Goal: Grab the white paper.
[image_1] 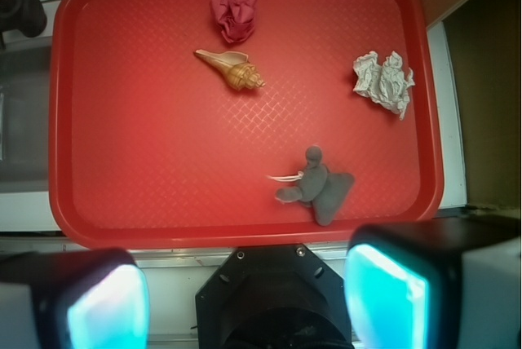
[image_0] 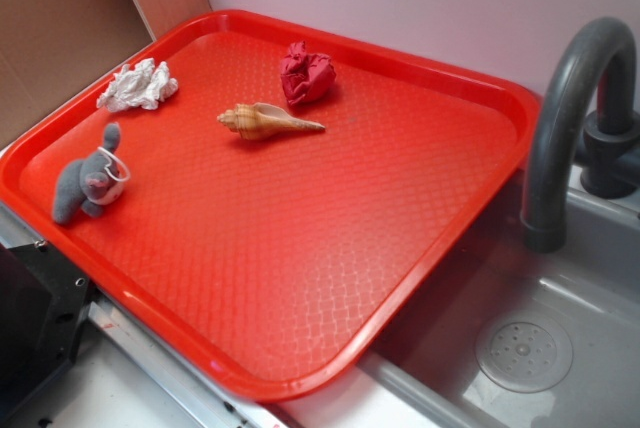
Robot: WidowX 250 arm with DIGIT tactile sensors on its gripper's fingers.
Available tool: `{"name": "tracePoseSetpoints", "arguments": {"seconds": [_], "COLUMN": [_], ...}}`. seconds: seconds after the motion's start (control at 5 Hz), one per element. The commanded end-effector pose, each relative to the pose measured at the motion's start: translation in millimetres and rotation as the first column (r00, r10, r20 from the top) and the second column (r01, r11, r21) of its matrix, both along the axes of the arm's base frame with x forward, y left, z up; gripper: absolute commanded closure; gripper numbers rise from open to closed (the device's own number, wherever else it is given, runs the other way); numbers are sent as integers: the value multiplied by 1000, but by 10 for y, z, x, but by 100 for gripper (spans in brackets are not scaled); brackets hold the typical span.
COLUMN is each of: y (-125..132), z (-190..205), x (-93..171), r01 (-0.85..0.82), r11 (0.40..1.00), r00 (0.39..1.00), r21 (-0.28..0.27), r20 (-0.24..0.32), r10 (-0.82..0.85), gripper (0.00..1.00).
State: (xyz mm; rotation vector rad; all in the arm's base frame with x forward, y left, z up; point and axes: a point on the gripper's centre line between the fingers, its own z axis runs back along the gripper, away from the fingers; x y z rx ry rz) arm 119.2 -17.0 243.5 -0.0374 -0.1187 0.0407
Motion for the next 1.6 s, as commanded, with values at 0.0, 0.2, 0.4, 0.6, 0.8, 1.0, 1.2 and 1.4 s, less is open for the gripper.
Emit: {"name": "tracePoseSetpoints", "arguments": {"seconds": [0.0,0.2,0.4,0.6,0.8,1.0,1.2,1.4], "y": [0,153,352,579,884,1181,1389,1527], "z": [0,-13,-114,-248,-430,-689,-866,-1066], "x": [0,196,424,595,761,982,1069,1134], "r01": [0,-243,-464,-579,-619,-638,-655,-656], "r11": [1000,969,879,814,786,766,747,745], "r00": [1000,966,861,782,753,746,737,739], "r21": [0,-56,-109,-53,7,75,111,117], "r20": [0,80,176,249,289,308,312,296], "r10": [0,247,477,572,591,591,600,605], "gripper": [0,0,0,0,0,0,0,0]}}
